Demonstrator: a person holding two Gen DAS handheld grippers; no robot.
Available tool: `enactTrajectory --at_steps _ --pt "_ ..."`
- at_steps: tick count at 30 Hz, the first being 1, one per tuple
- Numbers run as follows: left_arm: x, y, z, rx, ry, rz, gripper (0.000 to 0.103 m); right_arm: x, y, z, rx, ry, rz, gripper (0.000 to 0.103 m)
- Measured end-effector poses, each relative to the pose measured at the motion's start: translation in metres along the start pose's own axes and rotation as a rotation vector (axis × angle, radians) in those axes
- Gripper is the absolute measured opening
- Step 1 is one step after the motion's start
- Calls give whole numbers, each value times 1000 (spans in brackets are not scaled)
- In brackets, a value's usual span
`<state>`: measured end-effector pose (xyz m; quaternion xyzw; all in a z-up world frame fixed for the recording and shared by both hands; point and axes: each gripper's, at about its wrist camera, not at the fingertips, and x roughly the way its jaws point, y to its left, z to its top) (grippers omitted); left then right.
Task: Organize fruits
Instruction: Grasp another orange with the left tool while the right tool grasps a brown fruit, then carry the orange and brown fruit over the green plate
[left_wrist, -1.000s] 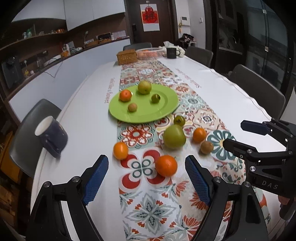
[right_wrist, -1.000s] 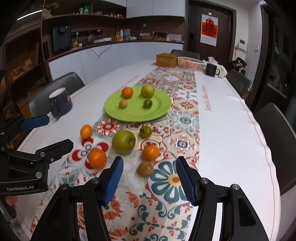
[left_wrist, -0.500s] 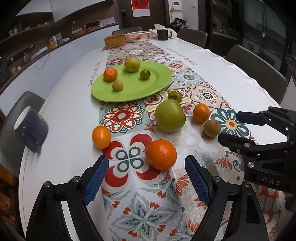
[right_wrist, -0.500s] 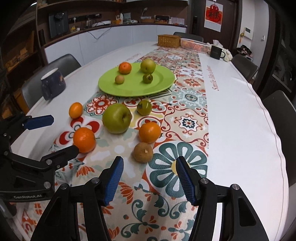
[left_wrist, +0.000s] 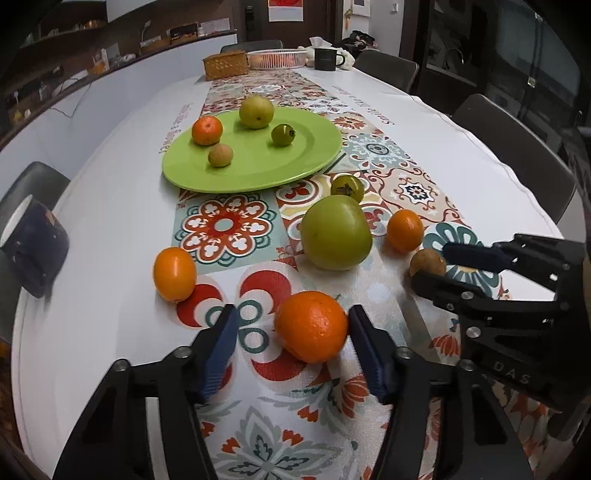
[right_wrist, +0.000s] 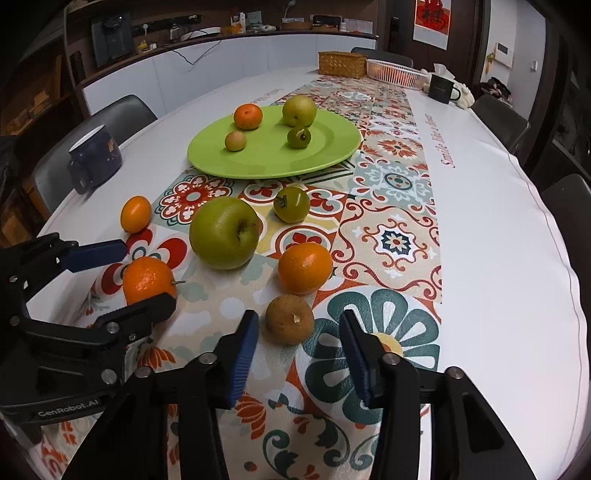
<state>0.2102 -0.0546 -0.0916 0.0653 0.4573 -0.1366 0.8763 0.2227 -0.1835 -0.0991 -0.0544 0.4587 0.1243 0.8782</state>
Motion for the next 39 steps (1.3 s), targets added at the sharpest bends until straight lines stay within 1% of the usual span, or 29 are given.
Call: enactTrajectory --at_steps 2,3,5,11,19,28,35,39 --pt "1 0 0 -15 12 -34 41 2 0 0 2 8 6 37" --pt "2 -1 0 -22 17 -50 40 3 0 0 3 10 9 35" --pt "1 -3 0 -27 15 -43 40 3 -1 -1 7 15 13 29" --pt "-1 -3 -1 -29 18 -34 40 -4 0 -2 15 -2 16 29" --pt "-19 -3 -2 -31 -18 -21 40 -20 3 -1 9 -33 24 29" --pt "-51 1 8 -52 -76 -8 40 -54 13 7 -7 -116 50 29" --pt "-73 7 26 -47 -137 10 40 -80 19 29 -24 -202 63 29" --pt "-82 10 40 -39 -169 21 40 -86 21 42 -32 -234 60 29"
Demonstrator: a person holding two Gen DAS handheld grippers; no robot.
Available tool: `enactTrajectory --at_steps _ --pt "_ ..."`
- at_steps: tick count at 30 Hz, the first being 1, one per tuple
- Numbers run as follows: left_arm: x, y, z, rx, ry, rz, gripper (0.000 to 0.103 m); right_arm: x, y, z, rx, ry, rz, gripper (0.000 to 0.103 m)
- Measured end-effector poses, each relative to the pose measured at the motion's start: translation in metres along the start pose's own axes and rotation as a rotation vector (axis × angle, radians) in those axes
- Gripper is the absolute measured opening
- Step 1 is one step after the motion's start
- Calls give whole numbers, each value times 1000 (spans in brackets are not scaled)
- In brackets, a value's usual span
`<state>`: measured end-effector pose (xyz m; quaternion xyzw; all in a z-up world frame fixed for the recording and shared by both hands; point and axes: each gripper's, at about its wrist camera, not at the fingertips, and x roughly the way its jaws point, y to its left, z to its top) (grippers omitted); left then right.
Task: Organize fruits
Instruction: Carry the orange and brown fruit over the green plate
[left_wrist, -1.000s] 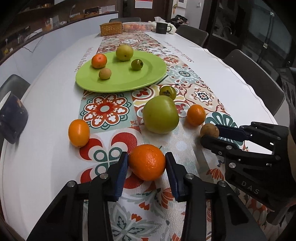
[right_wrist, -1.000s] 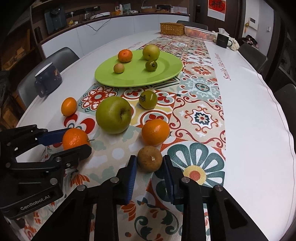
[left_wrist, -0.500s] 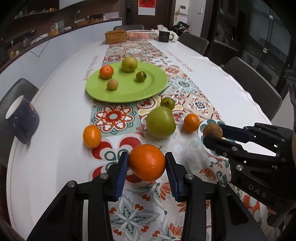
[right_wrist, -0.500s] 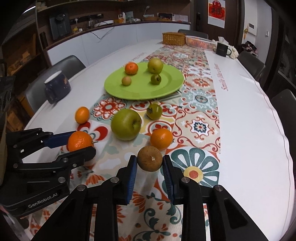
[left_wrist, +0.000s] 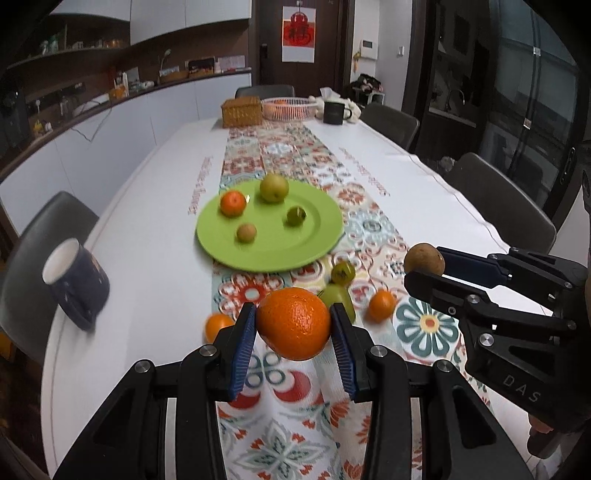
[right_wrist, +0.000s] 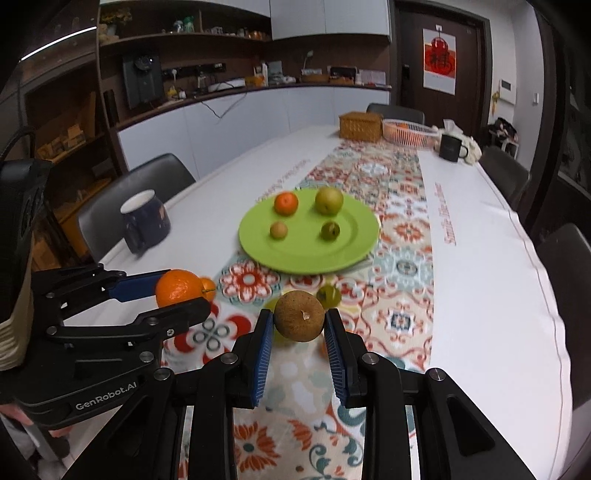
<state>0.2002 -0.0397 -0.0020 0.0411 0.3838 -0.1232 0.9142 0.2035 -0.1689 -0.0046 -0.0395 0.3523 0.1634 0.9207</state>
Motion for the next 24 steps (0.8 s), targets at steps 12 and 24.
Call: enactTrajectory --at_steps 12,24 --pt "4 17 48 8 -62 28 40 12 -8 56 -13 -73 -15 29" --pt "52 38 91 24 -61 41 40 65 -22 96 -27 -51 -22 29"
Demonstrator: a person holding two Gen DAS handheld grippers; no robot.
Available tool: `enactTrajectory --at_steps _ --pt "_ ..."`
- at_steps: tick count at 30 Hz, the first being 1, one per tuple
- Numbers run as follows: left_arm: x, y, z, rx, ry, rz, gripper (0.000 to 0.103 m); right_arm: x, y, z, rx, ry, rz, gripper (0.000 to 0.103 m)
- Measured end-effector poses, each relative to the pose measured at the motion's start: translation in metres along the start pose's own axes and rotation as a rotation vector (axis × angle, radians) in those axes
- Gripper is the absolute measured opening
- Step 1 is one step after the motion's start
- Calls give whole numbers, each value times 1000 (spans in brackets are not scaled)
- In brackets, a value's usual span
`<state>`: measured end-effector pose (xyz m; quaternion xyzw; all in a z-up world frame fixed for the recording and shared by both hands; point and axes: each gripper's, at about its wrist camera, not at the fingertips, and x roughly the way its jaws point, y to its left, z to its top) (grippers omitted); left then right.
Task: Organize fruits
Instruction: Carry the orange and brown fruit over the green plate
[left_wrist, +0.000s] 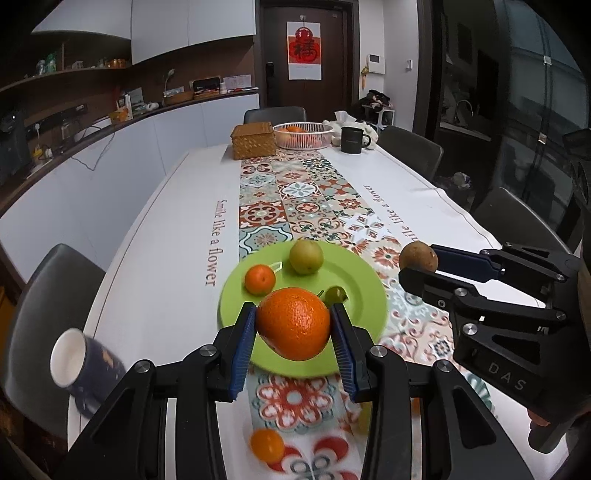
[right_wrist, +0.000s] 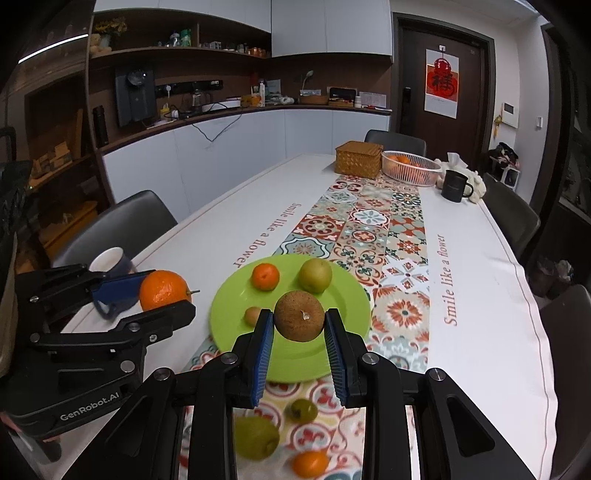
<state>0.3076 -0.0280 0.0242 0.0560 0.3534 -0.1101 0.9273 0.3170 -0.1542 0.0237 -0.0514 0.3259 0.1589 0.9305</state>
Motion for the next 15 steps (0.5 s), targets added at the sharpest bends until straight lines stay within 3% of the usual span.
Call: enactTrajectory --at_steps 15 --pt "93 16 15 -7 96 -11 40 92 -26 12 31 94 7 29"
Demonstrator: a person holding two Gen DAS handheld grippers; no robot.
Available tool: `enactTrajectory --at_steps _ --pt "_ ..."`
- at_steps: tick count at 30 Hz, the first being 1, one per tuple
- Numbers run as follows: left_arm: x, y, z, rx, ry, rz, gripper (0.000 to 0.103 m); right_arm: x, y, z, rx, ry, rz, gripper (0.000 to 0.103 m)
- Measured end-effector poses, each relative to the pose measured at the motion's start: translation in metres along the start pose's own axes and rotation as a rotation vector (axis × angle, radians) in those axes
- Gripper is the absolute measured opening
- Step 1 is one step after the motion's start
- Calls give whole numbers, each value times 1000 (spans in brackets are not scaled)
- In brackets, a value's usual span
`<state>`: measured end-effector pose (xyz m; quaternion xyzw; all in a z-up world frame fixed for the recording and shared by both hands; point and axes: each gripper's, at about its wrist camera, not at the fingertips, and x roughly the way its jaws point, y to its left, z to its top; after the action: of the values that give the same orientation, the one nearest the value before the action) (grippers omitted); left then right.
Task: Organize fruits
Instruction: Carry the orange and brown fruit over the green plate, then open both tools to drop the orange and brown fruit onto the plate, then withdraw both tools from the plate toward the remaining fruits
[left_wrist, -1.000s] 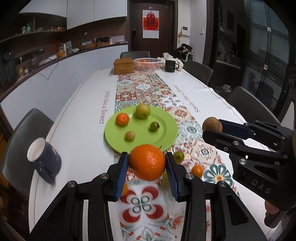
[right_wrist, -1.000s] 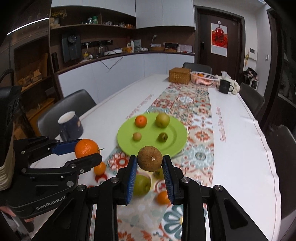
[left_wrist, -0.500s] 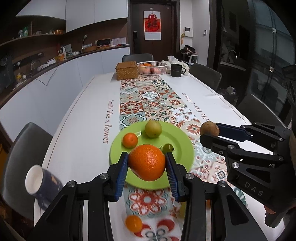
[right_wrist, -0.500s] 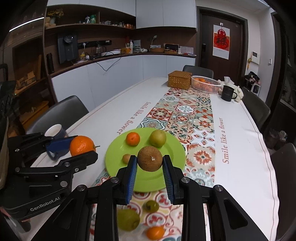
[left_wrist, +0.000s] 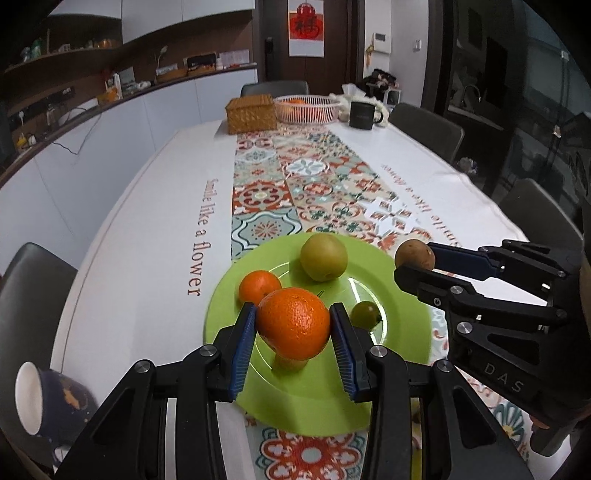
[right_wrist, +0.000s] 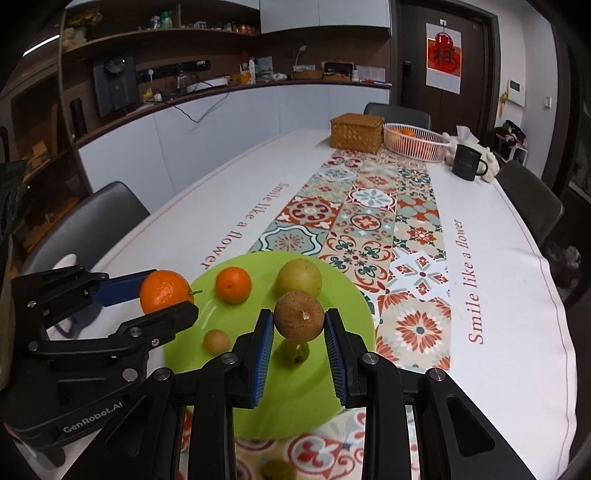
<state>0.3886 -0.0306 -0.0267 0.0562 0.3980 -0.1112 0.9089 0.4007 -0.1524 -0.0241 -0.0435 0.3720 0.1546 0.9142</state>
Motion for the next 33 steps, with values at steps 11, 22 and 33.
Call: enactTrajectory --at_steps 11,22,33 --pt "32 0 -2 12 63 2 40 34 -6 -4 3 58 12 29" --pt "12 -2 -3 27 25 51 54 28 -13 -8 27 39 -5 38" --pt "-54 -9 -17 -17 -57 48 64 -42 -4 -21 23 -55 -33 54"
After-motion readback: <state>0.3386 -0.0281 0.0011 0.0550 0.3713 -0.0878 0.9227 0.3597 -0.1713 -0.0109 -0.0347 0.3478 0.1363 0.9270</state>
